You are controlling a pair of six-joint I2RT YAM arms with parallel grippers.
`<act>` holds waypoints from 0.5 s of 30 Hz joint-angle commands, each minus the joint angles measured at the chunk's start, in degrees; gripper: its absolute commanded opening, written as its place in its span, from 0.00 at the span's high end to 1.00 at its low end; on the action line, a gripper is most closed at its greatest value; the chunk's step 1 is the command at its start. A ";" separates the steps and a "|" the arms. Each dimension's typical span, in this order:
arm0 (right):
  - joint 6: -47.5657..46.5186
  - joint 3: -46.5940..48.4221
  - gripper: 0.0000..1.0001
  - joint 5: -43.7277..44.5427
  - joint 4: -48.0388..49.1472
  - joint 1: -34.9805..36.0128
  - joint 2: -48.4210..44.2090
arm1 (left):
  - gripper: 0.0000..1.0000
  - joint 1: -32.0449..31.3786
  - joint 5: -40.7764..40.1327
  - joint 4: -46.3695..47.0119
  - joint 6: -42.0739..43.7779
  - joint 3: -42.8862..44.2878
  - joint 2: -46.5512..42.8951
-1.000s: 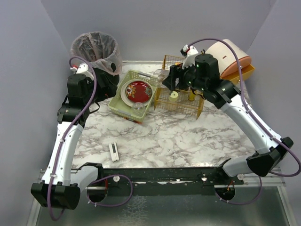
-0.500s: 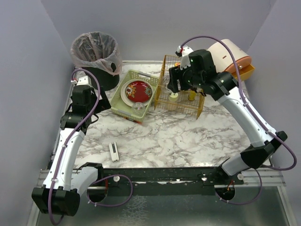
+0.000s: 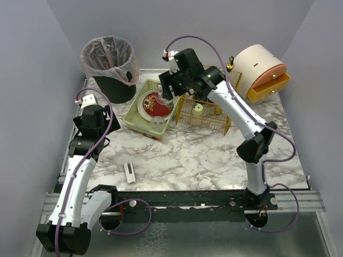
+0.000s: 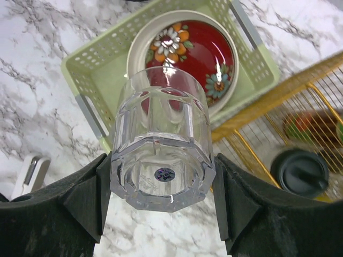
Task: Clear the kitchen counter
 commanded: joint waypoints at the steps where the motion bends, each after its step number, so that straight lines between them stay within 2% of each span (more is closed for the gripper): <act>1: -2.00 11.56 0.77 -0.54 -4.64 2.52 9.28 | 0.01 -0.06 -5.39 0.11 -1.03 -0.78 -2.93; 3: -2.29 14.14 0.77 -0.31 -4.18 3.38 12.22 | 0.01 -0.08 -5.91 0.21 -1.13 -0.94 -3.65; 15: -7.92 13.36 0.78 2.87 7.44 7.53 19.11 | 0.01 0.01 -5.98 0.47 -1.15 -1.25 -4.44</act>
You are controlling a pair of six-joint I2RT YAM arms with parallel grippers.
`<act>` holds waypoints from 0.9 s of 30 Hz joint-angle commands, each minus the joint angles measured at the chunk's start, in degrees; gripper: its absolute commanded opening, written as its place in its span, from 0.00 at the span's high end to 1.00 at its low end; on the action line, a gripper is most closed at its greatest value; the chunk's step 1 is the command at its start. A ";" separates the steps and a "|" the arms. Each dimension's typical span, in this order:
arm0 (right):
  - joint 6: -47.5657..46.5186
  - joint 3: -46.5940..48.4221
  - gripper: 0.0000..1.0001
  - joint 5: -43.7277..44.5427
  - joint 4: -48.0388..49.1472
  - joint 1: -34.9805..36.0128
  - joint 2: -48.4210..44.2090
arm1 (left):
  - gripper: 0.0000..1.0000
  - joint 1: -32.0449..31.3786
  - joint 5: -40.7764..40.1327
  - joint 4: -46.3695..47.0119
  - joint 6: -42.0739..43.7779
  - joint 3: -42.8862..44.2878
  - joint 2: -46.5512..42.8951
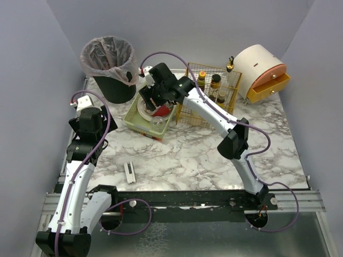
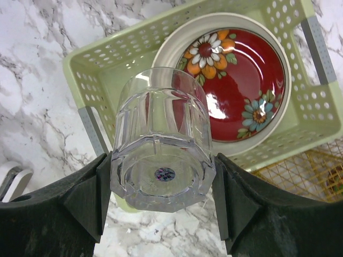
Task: Clear the kitchen counter
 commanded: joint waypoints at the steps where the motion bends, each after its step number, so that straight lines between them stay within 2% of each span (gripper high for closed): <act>1: -4.26 1.98 0.78 2.98 6.36 1.68 2.45 | 0.01 -0.02 -1.50 0.45 -0.34 -0.68 -0.76; 17: -12.42 3.54 0.77 5.94 9.44 4.85 10.09 | 0.01 0.01 -1.58 0.54 -0.34 -0.77 -1.34; 27: -15.30 2.91 0.71 5.46 9.91 5.86 12.24 | 0.01 0.01 -1.32 0.60 -0.32 -0.85 -1.35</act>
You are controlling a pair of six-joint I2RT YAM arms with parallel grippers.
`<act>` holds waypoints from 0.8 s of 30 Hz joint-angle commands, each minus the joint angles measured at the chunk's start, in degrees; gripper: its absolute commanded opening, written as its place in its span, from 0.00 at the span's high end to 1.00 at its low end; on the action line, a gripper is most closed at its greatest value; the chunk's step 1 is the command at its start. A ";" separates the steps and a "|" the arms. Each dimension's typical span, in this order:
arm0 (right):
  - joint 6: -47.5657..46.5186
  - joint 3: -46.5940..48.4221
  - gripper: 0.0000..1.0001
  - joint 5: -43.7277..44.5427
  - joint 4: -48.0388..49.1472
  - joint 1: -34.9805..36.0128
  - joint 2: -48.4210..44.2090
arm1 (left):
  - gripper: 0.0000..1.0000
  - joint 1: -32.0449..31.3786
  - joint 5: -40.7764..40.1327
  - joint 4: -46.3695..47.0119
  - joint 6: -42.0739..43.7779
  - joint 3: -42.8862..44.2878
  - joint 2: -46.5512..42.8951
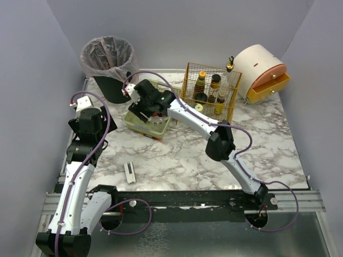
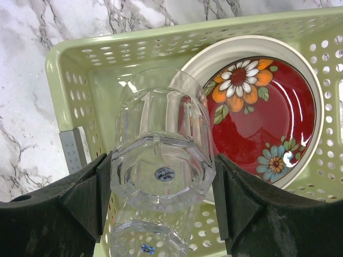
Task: Clear the kitchen counter
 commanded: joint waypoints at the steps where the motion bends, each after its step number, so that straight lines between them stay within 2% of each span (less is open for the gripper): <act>1: -2.46 1.31 0.70 1.04 2.52 0.94 1.60 | 0.01 0.01 -0.90 0.58 -0.27 -0.53 -0.71; 11: -3.31 1.77 0.54 0.05 3.31 2.20 2.83 | 0.01 -0.01 -0.64 0.72 -0.14 -0.62 -0.63; 19: -3.33 1.16 0.32 -0.24 3.98 2.75 2.94 | 0.01 0.00 -0.57 0.80 -0.14 -0.60 -0.67; 24: -2.52 1.16 0.25 -0.73 4.46 2.80 3.11 | 0.01 0.02 -0.55 0.81 -0.14 -0.62 -0.73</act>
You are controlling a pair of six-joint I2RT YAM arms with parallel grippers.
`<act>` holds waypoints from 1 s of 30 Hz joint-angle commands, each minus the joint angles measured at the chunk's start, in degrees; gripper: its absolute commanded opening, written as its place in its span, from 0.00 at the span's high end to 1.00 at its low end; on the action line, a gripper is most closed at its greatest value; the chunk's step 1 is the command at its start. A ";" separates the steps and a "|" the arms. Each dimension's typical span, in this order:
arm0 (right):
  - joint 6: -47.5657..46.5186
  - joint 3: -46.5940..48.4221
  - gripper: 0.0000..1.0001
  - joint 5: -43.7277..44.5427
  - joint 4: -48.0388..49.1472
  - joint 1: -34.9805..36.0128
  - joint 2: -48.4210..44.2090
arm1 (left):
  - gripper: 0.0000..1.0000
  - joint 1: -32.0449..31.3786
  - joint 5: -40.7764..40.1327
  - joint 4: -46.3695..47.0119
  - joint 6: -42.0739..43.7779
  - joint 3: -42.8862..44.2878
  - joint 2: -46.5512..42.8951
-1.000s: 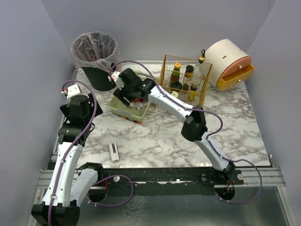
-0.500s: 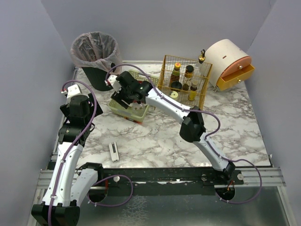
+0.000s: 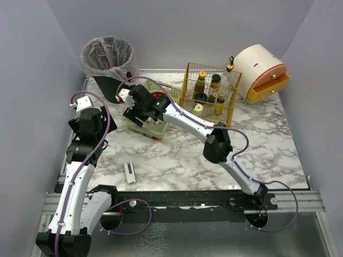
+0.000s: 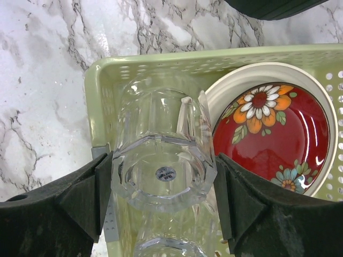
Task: Clear the kitchen counter
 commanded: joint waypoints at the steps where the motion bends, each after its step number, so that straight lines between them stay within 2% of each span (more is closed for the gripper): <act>1: 0.30 1.05 0.24 -0.67 1.59 0.48 1.73 | 0.01 0.02 -0.55 0.78 -0.14 -0.56 -0.73; 7: 1.08 0.24 0.18 -0.95 2.25 0.55 1.54 | 0.01 0.03 -0.55 0.78 -0.10 -0.58 -0.76; 17: 3.03 -3.04 0.16 -2.44 4.81 0.52 -0.75 | 0.01 0.07 -0.96 0.78 -0.14 -0.57 -1.02; 30: 6.91 -14.52 0.15 0.03 16.26 0.46 -15.71 | 0.01 0.30 -2.00 0.78 -0.19 -0.66 -4.32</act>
